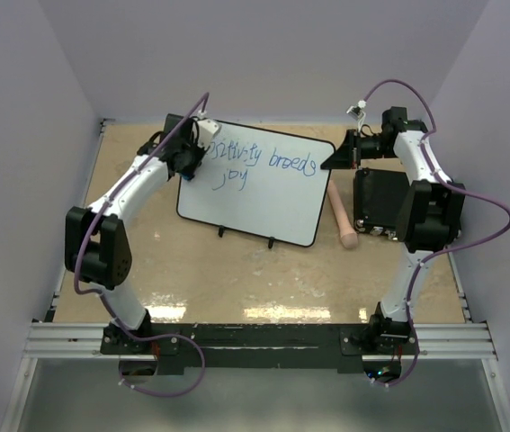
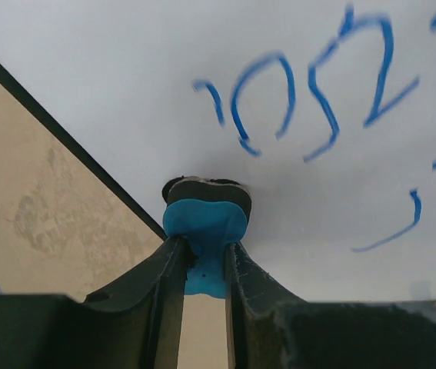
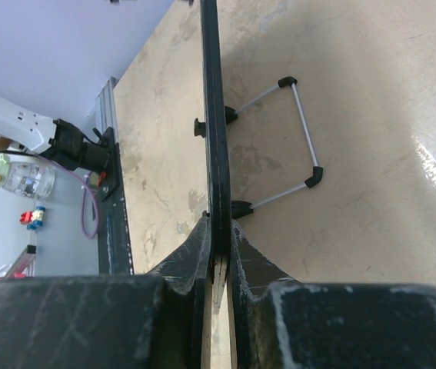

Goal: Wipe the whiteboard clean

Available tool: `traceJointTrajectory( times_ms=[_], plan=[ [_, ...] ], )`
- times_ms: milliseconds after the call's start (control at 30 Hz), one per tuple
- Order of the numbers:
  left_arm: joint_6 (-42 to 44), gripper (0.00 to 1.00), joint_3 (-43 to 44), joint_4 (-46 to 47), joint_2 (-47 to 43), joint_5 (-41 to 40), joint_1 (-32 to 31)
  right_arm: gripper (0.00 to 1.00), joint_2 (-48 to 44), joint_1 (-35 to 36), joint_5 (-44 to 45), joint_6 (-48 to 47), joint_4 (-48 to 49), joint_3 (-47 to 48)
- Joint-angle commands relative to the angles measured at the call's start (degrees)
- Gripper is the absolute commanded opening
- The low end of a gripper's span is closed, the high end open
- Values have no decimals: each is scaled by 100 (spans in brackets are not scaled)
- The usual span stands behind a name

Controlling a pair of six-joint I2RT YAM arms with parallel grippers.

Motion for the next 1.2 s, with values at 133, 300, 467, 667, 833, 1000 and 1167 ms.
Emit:
traceJointTrajectory(
  times_ms=[133, 300, 467, 667, 833, 1000, 1167],
  plan=[
    [-128, 0, 2319, 36, 1021, 15, -56, 0, -129, -19, 463, -488, 208, 105],
    [-76, 0, 2463, -8, 1137, 102, -135, 0, -173, -19, 463, -427, 251, 79],
    [179, 0, 1128, 115, 470, 147, -495, 0, -200, -19, 472, -357, 322, 70],
    [118, 0, 45, 150, -14, 172, -504, 0, -235, -19, 480, -339, 357, 52],
    [153, 0, 965, 89, 371, -55, -425, 0, -191, -19, 480, -348, 340, 70],
    [197, 0, 2844, -209, 1223, -319, -162, 0, -191, -19, 516, -409, 278, 61],
    [267, 0, 2982, -271, 1401, -346, -214, 0, -182, -19, 507, -462, 234, 96]
  ],
)
